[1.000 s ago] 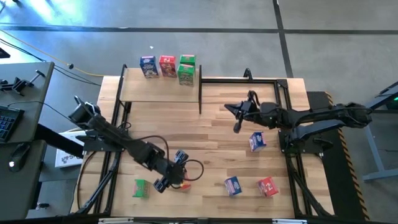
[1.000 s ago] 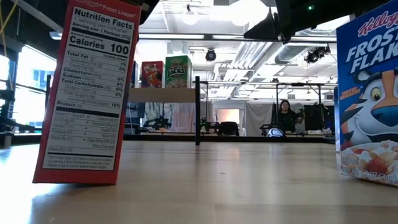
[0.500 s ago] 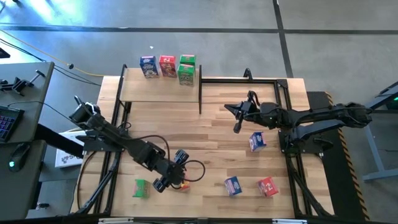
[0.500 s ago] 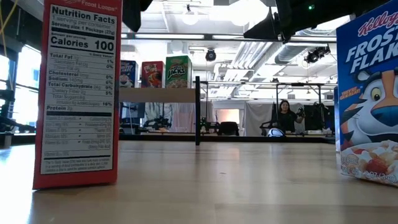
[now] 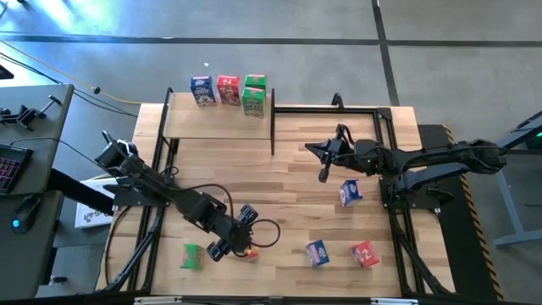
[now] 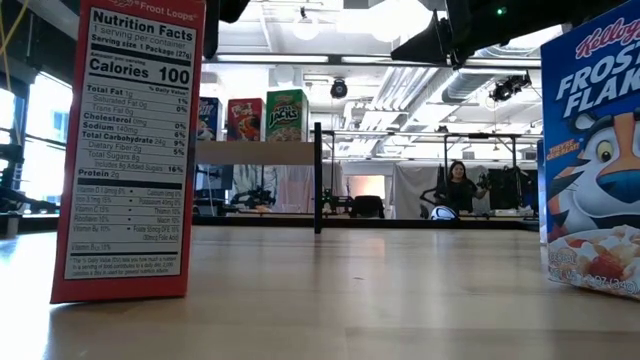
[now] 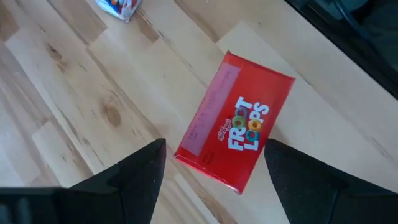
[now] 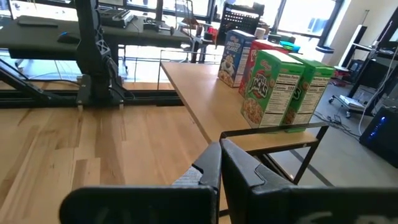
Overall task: Stack cereal on shelf
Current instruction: Put the left red cereal box on the shelf aligned with the other red cereal box
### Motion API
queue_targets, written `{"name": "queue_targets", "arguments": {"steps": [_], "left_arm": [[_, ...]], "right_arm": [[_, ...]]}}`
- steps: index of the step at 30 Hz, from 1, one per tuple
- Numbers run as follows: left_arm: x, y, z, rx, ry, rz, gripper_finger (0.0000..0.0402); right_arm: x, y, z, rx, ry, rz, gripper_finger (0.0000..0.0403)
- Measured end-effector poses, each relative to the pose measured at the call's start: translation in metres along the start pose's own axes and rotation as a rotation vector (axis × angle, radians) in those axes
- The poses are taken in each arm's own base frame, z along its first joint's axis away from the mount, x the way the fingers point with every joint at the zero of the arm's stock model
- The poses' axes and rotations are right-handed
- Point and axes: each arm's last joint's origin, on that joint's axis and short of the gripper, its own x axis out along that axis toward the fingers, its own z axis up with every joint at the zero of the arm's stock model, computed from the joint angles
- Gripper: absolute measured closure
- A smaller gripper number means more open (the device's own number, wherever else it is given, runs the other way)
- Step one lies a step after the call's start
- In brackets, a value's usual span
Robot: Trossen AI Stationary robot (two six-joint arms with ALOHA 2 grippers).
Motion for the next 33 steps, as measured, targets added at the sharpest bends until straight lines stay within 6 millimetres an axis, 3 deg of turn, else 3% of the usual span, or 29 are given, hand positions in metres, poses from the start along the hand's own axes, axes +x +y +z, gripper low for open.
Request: {"name": "queue_targets", "arguments": {"steps": [8,14,24,28,33], "left_arm": [[0.024,-0.002,-0.002,0.122,0.059,-0.021,0.0137],[0.027,-0.002,-0.003,0.112,0.075,-0.010,0.0141],[0.019,-0.001,-0.003,0.031,0.071,0.016,0.0233],[0.004,0.007,-0.008,-0.019,0.080,0.025,0.0251],[-0.039,0.033,-0.022,-0.145,0.041,0.088,0.0250]], "right_arm": [[0.000,0.000,0.000,0.000,-0.001,0.007,0.0403],[0.000,0.001,0.000,0.001,-0.005,0.033,0.0403],[0.000,0.001,0.000,0.020,-0.006,0.046,0.0403],[0.000,0.002,0.000,0.020,-0.008,0.066,0.0403],[0.000,0.002,0.000,0.018,-0.002,0.078,0.0403]]}}
